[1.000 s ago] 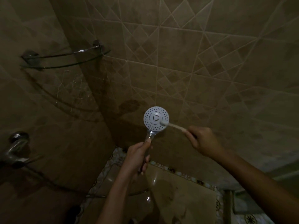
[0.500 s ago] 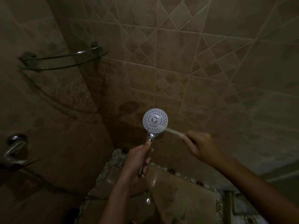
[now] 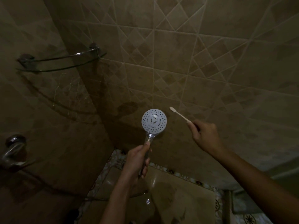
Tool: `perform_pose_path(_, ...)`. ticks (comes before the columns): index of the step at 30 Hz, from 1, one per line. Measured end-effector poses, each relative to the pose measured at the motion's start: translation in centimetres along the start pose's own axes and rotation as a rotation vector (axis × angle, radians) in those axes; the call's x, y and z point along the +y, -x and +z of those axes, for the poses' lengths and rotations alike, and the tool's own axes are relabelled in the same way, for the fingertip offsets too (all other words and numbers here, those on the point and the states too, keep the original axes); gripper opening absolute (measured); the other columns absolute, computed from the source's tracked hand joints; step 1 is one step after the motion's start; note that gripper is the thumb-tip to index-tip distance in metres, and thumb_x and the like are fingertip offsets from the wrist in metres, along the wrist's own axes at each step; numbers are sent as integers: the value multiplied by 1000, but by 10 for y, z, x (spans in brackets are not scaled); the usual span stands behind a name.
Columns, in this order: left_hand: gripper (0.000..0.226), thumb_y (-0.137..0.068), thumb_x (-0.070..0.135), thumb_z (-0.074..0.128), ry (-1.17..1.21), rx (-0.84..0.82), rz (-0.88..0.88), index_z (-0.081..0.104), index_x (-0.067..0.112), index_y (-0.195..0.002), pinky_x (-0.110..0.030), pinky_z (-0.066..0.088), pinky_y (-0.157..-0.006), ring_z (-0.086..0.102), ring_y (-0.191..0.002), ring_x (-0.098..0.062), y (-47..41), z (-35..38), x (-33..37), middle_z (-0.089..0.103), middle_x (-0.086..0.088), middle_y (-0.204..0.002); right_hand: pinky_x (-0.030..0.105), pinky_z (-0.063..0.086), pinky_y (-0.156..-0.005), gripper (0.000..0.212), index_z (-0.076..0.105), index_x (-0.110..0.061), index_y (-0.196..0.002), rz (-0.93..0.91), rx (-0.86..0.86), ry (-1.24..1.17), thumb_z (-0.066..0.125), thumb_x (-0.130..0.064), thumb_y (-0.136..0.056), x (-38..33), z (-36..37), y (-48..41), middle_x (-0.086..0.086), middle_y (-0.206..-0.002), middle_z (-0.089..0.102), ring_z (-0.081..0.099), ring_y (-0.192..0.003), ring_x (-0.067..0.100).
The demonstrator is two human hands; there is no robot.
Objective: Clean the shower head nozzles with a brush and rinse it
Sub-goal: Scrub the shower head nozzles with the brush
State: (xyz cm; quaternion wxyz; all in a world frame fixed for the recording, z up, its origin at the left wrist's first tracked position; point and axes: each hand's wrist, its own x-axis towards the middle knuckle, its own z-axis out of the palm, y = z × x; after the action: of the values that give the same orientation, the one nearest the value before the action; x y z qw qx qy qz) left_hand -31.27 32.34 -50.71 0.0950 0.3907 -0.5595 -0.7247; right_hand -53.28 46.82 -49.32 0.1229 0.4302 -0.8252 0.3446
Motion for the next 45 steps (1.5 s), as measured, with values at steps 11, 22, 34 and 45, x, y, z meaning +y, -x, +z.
perform_pose_path(11, 37, -100, 43, 53, -39, -1, 78, 59, 12, -80, -16, 26, -34, 35, -28, -14, 3, 1, -3, 46, -5, -51, 17, 32, -47, 27, 67, -13, -74, -158, -71, -34, 60, -27, -96, 2, -6, -1, -4, -57, 58, 51, -46, 9)
perform_pose_path(22, 39, -100, 43, 52, -97, 6, 113, 57, 12, -77, -17, 26, -34, 36, -29, -14, 5, 5, 1, 47, -6, -52, 7, 34, -50, 26, 60, -23, -72, -312, -292, -113, 61, -23, -97, -11, -7, 2, -16, -61, 50, 43, -48, -5)
perform_pose_path(34, 41, -102, 41, 50, -117, -6, 143, 54, 14, -71, -14, 26, -32, 36, -29, -14, 10, 3, 0, 46, -9, -53, 9, 28, -48, 34, 64, -17, -69, -188, -236, -58, 56, -33, -98, -12, -2, 4, -15, -57, 48, 38, -43, -2)
perform_pose_path(45, 40, -102, 39, 51, -148, 19, 167, 53, 13, -71, -13, 26, -32, 37, -27, -14, 7, 5, -1, 47, -9, -52, 15, 35, -46, 29, 75, -15, -80, -4, -113, -52, 59, -32, -97, -8, -3, -11, -9, -58, 61, 49, -46, -1)
